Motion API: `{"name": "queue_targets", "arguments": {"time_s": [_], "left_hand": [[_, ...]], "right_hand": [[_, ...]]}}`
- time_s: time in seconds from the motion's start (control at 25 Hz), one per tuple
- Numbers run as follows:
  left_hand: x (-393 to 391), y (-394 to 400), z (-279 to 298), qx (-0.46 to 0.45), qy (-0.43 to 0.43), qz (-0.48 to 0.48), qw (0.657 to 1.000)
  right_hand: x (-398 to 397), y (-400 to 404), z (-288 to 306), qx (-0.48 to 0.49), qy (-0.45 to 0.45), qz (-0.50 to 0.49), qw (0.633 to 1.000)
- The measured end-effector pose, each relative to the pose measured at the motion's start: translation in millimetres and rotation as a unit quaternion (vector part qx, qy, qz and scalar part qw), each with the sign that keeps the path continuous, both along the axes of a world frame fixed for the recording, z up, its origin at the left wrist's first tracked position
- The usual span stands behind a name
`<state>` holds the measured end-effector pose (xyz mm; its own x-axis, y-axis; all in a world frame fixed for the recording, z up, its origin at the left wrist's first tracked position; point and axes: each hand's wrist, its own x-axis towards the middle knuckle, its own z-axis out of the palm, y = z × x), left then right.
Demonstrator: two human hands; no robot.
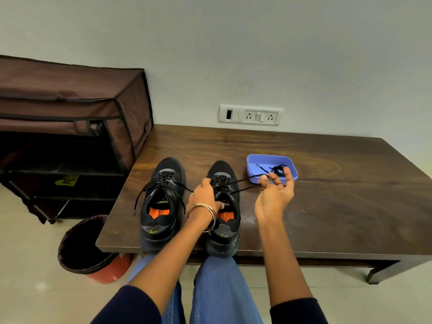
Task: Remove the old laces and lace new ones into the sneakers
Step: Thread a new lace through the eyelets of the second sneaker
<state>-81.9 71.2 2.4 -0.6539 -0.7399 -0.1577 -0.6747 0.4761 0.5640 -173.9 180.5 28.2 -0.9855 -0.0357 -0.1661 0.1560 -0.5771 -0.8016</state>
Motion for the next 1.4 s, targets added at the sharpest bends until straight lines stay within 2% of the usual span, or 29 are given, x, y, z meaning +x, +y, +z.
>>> {"name": "queue_targets", "arguments": {"time_s": [0.04,0.08,0.12,0.16,0.2,0.24,0.28,0.36,0.44,0.48,0.56,0.6,0.68,0.72,0.8,0.88,0.92,1.0,1.04,1.12,1.2,1.24,1.28,1.36,1.4], "left_hand": [[1.7,2.5,-2.7,0.002,0.029,0.015,0.999],[3.4,5.2,-4.6,0.004,0.057,0.027,0.998],[3.9,6.8,-6.8,-0.004,0.073,0.035,0.997],[4.3,8.5,-8.0,-0.026,0.077,0.04,0.996],[4.9,9.7,-9.1,-0.056,0.075,0.043,0.995],[5.0,10.5,-9.9,-0.098,0.076,0.04,0.992],[4.9,10.2,-11.2,-0.141,0.083,0.028,0.986],[5.8,7.2,-10.6,-0.211,0.097,-0.03,0.972],[5.5,2.9,-9.2,-0.245,0.056,-0.097,0.963],[5.2,0.9,-6.2,-0.249,0.021,-0.119,0.961],[4.1,-0.1,-4.5,-0.263,-0.02,-0.152,0.953],[2.8,1.5,-2.1,-0.302,-0.025,-0.165,0.939],[0.0,4.6,2.5,-0.391,-0.044,-0.194,0.899],[-2.7,6.5,5.2,-0.423,-0.063,-0.217,0.878],[-10.4,6.1,6.0,-0.407,-0.084,-0.267,0.87],[-11.1,3.7,9.1,-0.349,-0.081,-0.248,0.9],[-10.9,1.8,6.5,-0.322,-0.045,-0.203,0.923],[-10.3,-8.4,-6.1,-0.22,0.046,-0.045,0.973],[-9.7,-14.4,-9.5,-0.126,0.077,0.055,0.988],[-9.7,-24.8,-10.8,0.051,0.102,0.198,0.974],[-14.7,-20.8,-7.1,0.139,0.141,0.224,0.954],[-17.0,-14.0,-2.2,0.133,0.167,0.202,0.956],[-19.2,-8.4,-1.1,0.083,0.188,0.155,0.966],[-14.7,-1.7,1.6,-0.109,0.177,-0.001,0.978],[-12.6,-0.5,5.8,-0.192,0.138,-0.084,0.968]], "right_hand": [[-6.9,5.2,2.0,0.001,-0.003,-0.008,1.0],[-10.7,9.0,2.6,0.054,-0.003,-0.006,0.999],[-11.8,10.9,0.3,0.167,0.0,0.006,0.986],[-8.6,11.0,-3.2,0.323,0.006,0.026,0.946],[-2.5,9.5,-8.3,0.469,0.024,0.039,0.882],[6.4,7.4,-10.1,0.561,0.076,0.04,0.823],[14.8,3.9,-11.3,0.599,0.15,0.059,0.784],[27.7,-7.8,-16.7,0.616,0.269,0.162,0.722],[34.3,-14.3,-26.0,0.646,0.297,0.243,0.66],[35.3,-15.1,-28.1,0.658,0.295,0.249,0.646],[37.3,-14.4,-29.0,0.669,0.292,0.216,0.648],[39.5,-13.1,-29.3,0.667,0.29,0.186,0.661],[45.5,-11.4,-26.4,0.658,0.263,0.145,0.69],[47.4,-10.7,-25.0,0.663,0.243,0.142,0.693],[50.9,-9.0,-21.3,0.695,0.222,0.163,0.664],[52.2,-7.5,-18.5,0.709,0.206,0.186,0.649],[51.9,-7.2,-17.8,0.706,0.2,0.193,0.651],[51.6,-8.8,-18.9,0.706,0.197,0.196,0.651],[52.0,-10.5,-20.2,0.707,0.198,0.2,0.649],[52.5,-13.9,-22.4,0.704,0.205,0.209,0.647],[51.4,-16.0,-22.7,0.699,0.212,0.22,0.647],[50.8,-16.6,-22.4,0.699,0.217,0.222,0.644],[50.3,-17.0,-22.4,0.699,0.221,0.223,0.643],[49.3,-15.8,-24.5,0.694,0.223,0.225,0.647],[49.2,-14.5,-25.2,0.691,0.221,0.224,0.65]]}}
